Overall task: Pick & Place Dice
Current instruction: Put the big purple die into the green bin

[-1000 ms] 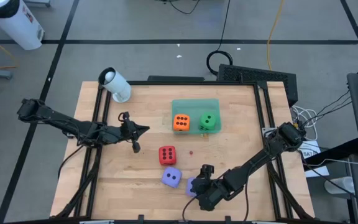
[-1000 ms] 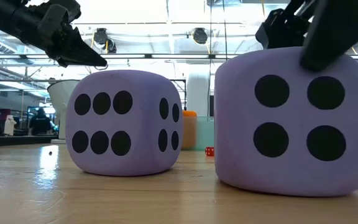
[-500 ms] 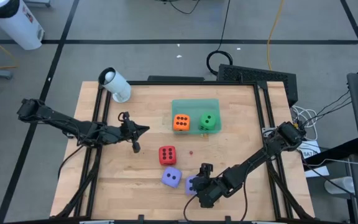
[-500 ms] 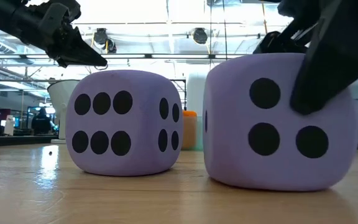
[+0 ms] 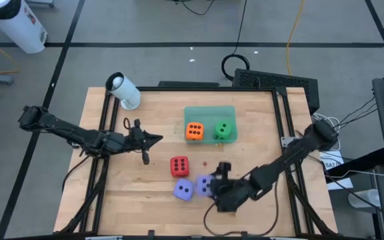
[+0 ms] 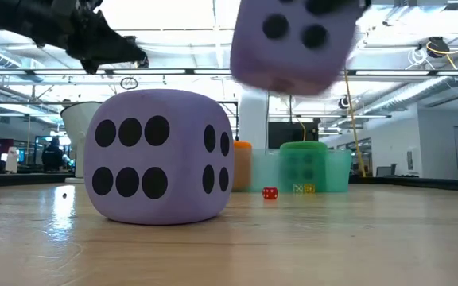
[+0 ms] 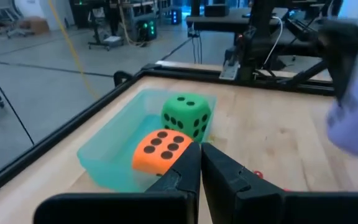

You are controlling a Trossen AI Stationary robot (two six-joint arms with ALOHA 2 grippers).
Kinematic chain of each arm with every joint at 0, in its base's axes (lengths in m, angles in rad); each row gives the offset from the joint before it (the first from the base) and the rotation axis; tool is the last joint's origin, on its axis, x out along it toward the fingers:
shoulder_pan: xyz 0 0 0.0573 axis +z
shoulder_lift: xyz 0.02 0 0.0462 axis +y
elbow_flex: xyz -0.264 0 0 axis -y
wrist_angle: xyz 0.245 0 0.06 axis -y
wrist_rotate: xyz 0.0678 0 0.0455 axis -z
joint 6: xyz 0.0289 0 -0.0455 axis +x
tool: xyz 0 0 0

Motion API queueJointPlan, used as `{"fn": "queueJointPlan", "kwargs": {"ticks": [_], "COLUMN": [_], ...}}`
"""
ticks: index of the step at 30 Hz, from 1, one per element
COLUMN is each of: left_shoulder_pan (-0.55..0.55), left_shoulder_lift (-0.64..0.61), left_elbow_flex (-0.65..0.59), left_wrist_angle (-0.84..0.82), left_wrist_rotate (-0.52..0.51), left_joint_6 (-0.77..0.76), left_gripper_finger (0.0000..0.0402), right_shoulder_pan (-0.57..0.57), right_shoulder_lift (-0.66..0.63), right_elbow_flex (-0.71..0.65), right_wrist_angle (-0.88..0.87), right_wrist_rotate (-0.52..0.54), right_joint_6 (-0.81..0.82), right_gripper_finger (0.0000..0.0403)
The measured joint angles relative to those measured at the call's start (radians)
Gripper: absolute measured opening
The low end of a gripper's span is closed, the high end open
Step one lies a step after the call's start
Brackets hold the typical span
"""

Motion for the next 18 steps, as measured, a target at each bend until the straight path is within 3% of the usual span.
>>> {"fn": "queueJointPlan", "kwargs": {"ticks": [5, 9, 12, 15, 18], "left_shoulder_pan": [0.000, 0.002, 0.009, 0.009, 0.019], "left_shoulder_lift": [0.000, 0.000, 0.000, 0.000, 0.000], "left_elbow_flex": [0.000, 0.000, 0.000, 0.000, 0.000], "left_wrist_angle": [0.059, 0.120, 0.206, 0.213, 0.215], "left_wrist_rotate": [0.000, -0.010, -0.018, -0.018, -0.018], "left_joint_6": [-0.019, 0.096, 0.234, 0.254, 0.288], "left_gripper_finger": [0.0026, 0.0026, 0.0026, 0.0026, 0.0026], "right_shoulder_pan": [-0.128, -0.292, -0.457, -0.610, -0.731], "right_shoulder_lift": [-0.124, -0.189, -0.196, -0.178, -0.138], "right_elbow_flex": [0.000, 0.000, 0.002, 0.001, 0.002], "right_wrist_angle": [-0.093, -0.107, -0.061, -0.023, 0.021], "right_wrist_rotate": [0.054, 0.040, -0.089, -0.273, -0.368], "right_joint_6": [-0.016, -0.188, -0.329, -0.443, -0.559], "right_gripper_finger": [0.0351, 0.0351, 0.0350, 0.0350, 0.0350]}}
